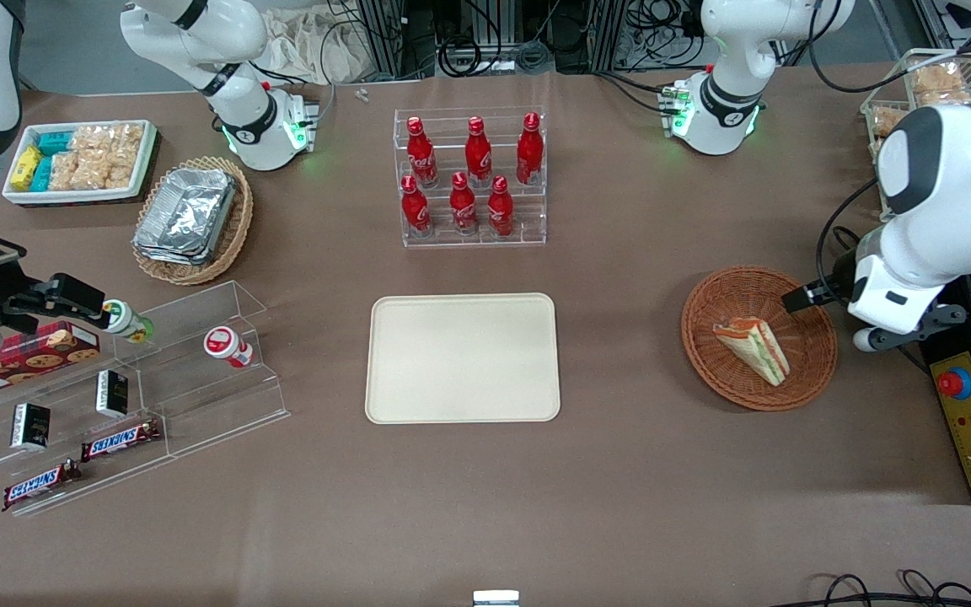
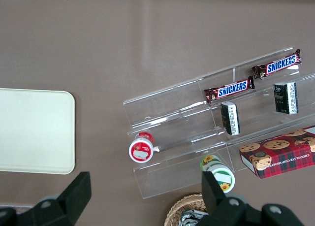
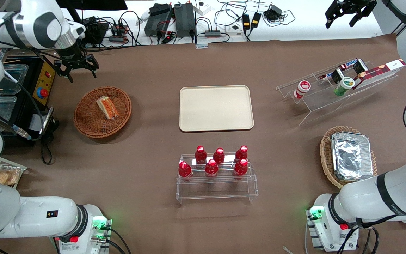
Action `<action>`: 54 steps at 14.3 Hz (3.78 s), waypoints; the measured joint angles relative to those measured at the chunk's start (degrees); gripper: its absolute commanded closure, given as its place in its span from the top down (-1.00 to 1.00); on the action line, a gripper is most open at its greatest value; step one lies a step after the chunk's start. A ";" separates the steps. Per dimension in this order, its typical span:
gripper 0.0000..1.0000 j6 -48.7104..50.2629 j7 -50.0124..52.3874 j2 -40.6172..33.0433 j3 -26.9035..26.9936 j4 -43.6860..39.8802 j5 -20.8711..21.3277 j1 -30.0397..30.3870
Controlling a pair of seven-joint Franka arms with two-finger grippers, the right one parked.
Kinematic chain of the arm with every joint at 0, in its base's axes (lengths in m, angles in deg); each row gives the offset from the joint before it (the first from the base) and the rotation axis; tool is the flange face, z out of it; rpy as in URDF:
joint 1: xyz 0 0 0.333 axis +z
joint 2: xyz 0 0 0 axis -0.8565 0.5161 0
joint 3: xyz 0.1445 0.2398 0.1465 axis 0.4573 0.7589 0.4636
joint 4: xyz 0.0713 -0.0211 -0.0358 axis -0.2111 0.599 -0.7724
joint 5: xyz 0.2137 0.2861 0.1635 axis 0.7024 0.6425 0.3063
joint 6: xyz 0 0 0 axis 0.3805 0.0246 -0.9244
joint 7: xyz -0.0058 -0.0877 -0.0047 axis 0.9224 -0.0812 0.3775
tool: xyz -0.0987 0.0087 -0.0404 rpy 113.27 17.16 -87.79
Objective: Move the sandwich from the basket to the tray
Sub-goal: 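Move the left gripper over the wrapped sandwich in the wicker basket, then lower the left gripper and close it on the sandwich, then lift the sandwich upright out of the basket with the left gripper, then carry the sandwich over the cream tray and lower it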
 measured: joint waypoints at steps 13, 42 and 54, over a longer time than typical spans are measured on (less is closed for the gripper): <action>1.00 -24.15 23.04 9.18 -0.44 12.04 -0.30 -0.30; -1.00 14.85 15.51 8.51 -8.73 -20.26 -0.18 -4.43; -1.00 5.72 13.25 18.42 -10.10 -23.06 -0.15 -20.16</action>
